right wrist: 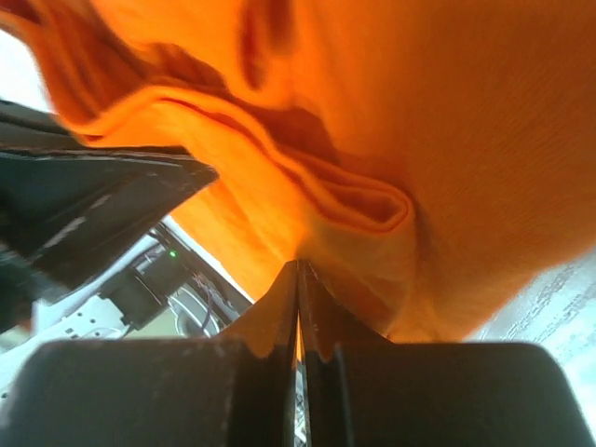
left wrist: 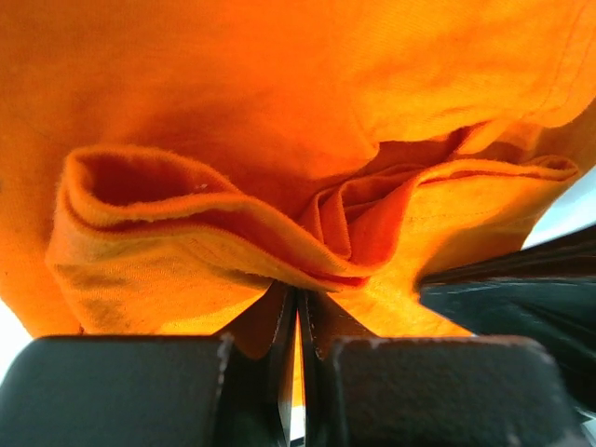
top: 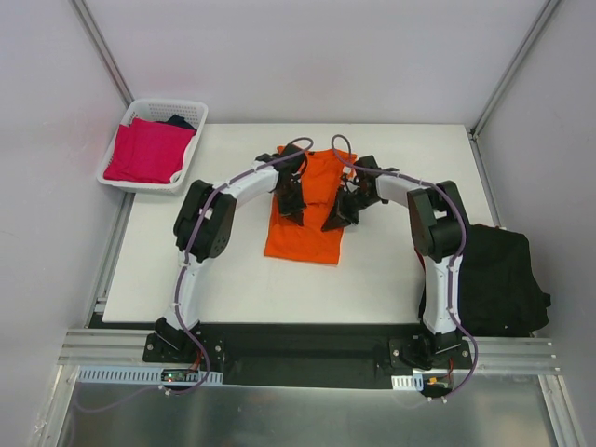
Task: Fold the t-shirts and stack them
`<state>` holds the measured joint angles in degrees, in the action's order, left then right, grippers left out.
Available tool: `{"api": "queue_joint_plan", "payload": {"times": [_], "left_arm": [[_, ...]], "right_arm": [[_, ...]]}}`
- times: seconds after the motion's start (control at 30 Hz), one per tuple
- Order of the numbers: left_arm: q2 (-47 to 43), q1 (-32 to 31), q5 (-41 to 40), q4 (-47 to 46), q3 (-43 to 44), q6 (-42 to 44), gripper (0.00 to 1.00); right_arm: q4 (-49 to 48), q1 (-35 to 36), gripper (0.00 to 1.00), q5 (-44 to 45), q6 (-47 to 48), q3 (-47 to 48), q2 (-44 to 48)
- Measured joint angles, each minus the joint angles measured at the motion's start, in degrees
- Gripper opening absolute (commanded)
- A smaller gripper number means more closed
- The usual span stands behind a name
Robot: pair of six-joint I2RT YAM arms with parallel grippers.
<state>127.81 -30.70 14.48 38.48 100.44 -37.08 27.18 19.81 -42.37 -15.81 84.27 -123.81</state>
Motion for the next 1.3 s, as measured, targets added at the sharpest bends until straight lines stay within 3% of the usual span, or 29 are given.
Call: {"api": "queue_joint_plan", "payload": {"times": [0.7,1.03,1.3], "left_arm": [[-6.86,-9.70,-0.09,-3.65,-11.56,-4.76,0.00],[-12.98,-12.52,-1.60,-3.50,-20.50,-7.26,0.00],[-14.32,-15.02,-2.84,-3.30,-22.27,-9.35,0.00]], "right_arm": [[0.94,0.87,0.01,2.99,2.60,-17.66,11.72],[5.22,4.22,0.01,6.32,3.89,-23.41,17.81],[6.12,5.73,0.02,8.90,3.78,-26.12,20.96]]}}
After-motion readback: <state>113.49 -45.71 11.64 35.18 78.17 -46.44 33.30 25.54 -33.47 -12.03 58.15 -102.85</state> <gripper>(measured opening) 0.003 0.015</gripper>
